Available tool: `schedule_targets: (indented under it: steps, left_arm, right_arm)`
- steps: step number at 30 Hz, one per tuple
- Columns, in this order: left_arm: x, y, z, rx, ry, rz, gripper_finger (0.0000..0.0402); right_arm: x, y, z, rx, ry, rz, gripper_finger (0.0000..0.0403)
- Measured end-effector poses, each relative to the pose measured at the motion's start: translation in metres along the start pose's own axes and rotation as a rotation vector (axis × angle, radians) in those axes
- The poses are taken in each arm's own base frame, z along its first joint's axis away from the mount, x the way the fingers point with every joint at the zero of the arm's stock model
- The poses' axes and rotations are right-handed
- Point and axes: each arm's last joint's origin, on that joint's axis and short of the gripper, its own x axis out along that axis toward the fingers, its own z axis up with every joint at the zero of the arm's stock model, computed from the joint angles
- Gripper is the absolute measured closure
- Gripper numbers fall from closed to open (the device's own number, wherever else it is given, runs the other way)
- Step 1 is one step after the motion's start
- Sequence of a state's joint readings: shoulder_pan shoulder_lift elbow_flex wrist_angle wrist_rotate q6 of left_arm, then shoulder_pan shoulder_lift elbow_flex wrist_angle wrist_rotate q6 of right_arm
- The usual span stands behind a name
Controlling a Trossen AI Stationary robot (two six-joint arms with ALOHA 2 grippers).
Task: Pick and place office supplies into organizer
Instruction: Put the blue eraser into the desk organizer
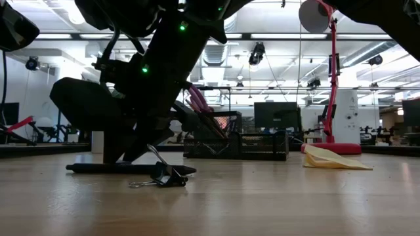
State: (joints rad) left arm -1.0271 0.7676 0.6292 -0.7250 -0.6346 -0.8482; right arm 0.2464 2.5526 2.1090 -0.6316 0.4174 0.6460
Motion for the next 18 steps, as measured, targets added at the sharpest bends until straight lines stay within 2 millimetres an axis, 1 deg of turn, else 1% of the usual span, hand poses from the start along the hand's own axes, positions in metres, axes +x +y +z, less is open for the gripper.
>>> schedule_targets:
  steps: [4,10,18]
  left_arm:
    - [0.000,0.000,0.000,0.001,-0.002,0.003,0.0205]
    - [0.001,0.000,0.000,-0.004,-0.003,0.011,0.0205]
    - [0.001,0.000,0.000,-0.007,-0.008,0.016,0.0205]
  right_arm:
    - [0.001,-0.002,0.000,-0.009,0.005,-0.002,0.0275]
    - [0.006,-0.005,-0.007,0.012,0.024,-0.012,0.0277]
    - [0.008,-0.009,-0.011,0.015,0.032,-0.055,0.0302]
